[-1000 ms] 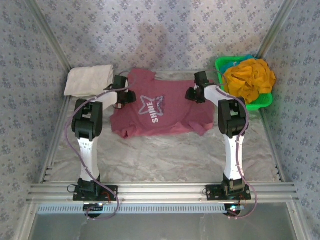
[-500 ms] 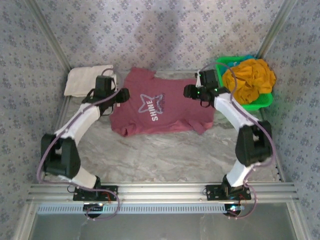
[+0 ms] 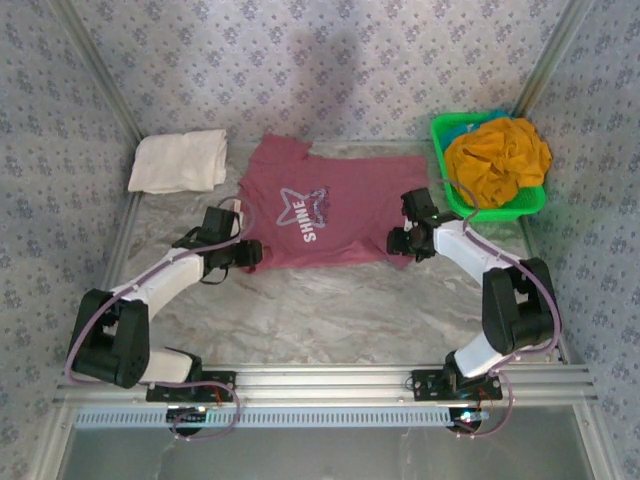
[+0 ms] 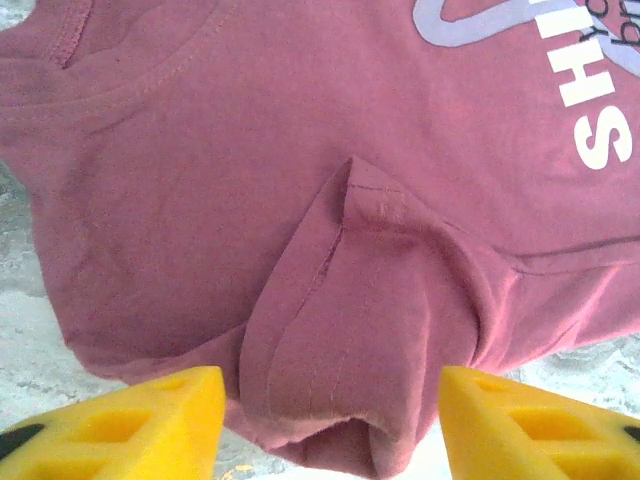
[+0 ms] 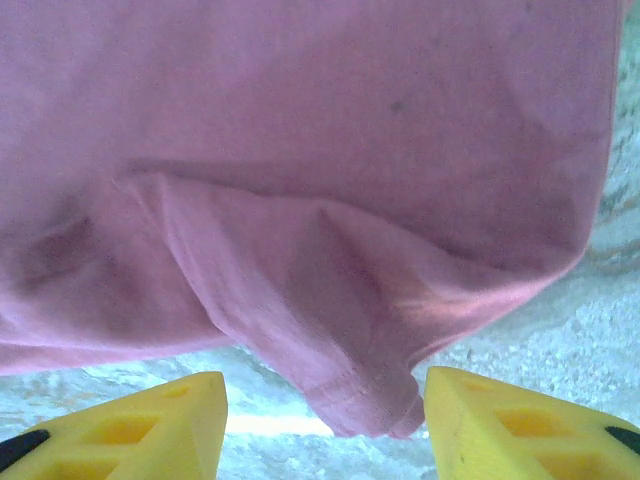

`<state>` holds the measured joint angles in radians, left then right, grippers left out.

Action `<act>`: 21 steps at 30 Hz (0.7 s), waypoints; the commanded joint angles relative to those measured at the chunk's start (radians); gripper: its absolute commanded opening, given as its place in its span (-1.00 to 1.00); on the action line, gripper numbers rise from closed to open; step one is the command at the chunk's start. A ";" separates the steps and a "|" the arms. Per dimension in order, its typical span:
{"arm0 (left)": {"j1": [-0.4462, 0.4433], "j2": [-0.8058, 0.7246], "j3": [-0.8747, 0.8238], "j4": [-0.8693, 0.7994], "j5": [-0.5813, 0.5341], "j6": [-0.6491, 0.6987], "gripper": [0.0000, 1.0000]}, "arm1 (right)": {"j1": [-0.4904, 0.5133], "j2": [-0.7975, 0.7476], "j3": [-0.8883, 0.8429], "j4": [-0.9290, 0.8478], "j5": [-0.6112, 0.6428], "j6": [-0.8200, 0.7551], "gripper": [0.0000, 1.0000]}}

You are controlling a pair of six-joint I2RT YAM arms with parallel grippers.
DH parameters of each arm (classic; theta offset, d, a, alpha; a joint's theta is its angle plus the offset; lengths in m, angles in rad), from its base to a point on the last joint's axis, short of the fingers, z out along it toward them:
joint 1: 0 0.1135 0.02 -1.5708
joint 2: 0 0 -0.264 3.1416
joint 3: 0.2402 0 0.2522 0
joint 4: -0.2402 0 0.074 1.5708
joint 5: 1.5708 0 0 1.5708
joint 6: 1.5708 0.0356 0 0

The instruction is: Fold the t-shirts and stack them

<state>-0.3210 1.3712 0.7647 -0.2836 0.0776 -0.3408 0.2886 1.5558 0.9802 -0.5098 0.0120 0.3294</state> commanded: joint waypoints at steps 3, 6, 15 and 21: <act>-0.004 0.057 -0.007 0.066 -0.016 0.011 -0.02 | 0.004 0.055 -0.022 -0.003 0.013 0.056 0.10; -0.006 0.062 -0.014 0.083 -0.015 0.010 -0.12 | 0.003 0.064 -0.027 0.021 0.023 0.060 0.04; -0.023 -0.108 -0.081 0.089 -0.036 0.006 -0.63 | -0.013 0.019 -0.037 -0.004 -0.011 0.057 -0.74; -0.024 -0.288 -0.133 -0.039 -0.058 -0.032 -0.89 | -0.033 -0.094 -0.081 -0.047 -0.050 0.039 -0.85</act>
<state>-0.3428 1.1416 0.6476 -0.2409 0.0441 -0.3515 0.2684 1.5169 0.9192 -0.5068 -0.0090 0.3763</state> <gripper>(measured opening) 0.067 0.077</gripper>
